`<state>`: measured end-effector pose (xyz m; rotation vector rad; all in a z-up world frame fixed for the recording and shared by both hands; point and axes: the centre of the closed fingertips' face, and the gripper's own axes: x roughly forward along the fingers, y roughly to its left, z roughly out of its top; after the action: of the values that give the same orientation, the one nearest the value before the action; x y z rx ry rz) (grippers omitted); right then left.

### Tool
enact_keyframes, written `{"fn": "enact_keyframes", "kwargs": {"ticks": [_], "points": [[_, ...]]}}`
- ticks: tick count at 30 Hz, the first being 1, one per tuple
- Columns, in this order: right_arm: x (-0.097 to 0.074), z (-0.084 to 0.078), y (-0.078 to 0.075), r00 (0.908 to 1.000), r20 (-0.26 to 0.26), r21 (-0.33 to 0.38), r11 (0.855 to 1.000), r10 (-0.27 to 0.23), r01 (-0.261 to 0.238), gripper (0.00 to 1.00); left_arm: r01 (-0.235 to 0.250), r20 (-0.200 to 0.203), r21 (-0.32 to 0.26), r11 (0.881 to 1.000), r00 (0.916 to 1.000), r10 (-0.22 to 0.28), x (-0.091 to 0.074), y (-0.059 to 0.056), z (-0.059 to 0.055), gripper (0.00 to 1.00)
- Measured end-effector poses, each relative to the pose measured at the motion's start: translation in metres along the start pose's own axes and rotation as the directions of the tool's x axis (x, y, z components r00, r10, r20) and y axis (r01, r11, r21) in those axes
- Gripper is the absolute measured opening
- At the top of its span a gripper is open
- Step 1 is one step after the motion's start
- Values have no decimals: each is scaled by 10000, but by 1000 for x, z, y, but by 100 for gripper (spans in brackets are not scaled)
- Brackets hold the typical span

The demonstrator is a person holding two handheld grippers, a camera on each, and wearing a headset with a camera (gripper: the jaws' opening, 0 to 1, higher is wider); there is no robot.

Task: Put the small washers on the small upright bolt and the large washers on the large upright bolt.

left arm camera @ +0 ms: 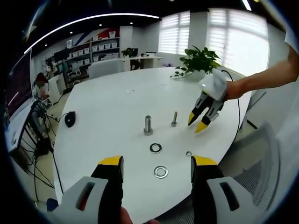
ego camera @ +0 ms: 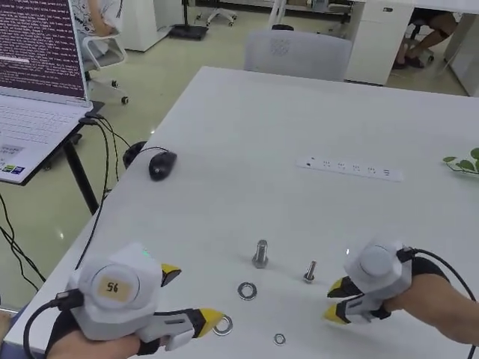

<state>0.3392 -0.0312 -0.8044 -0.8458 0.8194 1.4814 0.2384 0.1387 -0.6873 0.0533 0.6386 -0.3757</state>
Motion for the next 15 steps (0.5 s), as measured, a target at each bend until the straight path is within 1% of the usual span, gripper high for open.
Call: {"fn": "enact_keyframes", "kwargs": {"ticks": [5,6,8,9,15], "points": [[12,11,19,9995,35,-344,9989,326,-325,25,-4,22,-1,10000,10000,4,0,0,2,58],[15,14,24,9990,74,-438,9981,448,-444,25,-8,20,17,10000,10000,8,1,0,2,58],[18,19,30,9985,140,-499,9974,534,-527,25,-8,36,27,10000,10000,8,1,-1,3,58],[21,23,36,9978,139,-665,9957,649,-638,25,-17,58,27,10000,10000,17,1,-1,4,58],[35,34,56,9949,5,-1354,9858,1008,-998,24,-50,61,-16,10000,10000,50,0,-1,3,58]]}}
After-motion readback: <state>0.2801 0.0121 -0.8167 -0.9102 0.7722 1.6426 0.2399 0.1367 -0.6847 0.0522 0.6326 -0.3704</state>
